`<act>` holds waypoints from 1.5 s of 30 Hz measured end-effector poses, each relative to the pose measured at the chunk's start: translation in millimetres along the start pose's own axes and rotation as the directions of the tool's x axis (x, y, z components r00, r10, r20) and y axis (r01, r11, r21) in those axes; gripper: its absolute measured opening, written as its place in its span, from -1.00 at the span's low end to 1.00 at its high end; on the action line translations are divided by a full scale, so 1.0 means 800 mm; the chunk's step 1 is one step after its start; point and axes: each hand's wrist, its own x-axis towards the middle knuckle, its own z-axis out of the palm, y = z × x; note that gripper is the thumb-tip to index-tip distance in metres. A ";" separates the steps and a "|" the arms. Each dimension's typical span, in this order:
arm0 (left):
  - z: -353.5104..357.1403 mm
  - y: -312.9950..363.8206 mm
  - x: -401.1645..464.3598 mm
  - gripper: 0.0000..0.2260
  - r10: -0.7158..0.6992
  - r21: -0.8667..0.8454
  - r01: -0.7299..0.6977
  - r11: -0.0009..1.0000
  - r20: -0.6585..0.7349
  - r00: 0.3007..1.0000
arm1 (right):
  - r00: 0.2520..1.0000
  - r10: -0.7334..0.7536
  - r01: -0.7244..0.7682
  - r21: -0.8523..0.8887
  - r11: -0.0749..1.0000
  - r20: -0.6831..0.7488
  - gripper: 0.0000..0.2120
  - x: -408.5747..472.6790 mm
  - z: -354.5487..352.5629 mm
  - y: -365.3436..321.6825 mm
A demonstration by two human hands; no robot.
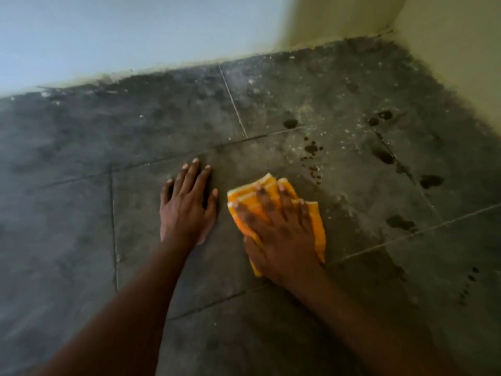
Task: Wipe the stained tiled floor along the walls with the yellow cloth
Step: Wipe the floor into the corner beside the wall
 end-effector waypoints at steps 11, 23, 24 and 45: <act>-0.006 0.003 0.007 -0.46 -0.064 -0.031 0.067 0.997 0.083 0.994 | 0.990 0.137 -0.136 -0.012 0.991 0.046 -0.32 0.048 -0.006 0.023; -0.014 0.002 0.005 -0.42 -0.089 -0.061 0.100 0.993 0.163 0.983 | 0.903 0.426 -0.430 0.089 0.899 0.054 -0.37 0.152 -0.005 0.005; -0.014 0.003 0.007 -0.42 -0.095 -0.059 0.106 0.993 0.156 0.983 | 0.930 0.362 -0.366 0.074 0.928 0.064 -0.37 0.156 -0.007 -0.006; -0.013 -0.046 0.141 -0.43 0.066 0.059 -0.077 0.995 0.164 0.984 | 0.887 0.456 -0.455 -0.034 0.890 0.067 -0.32 0.104 -0.014 0.084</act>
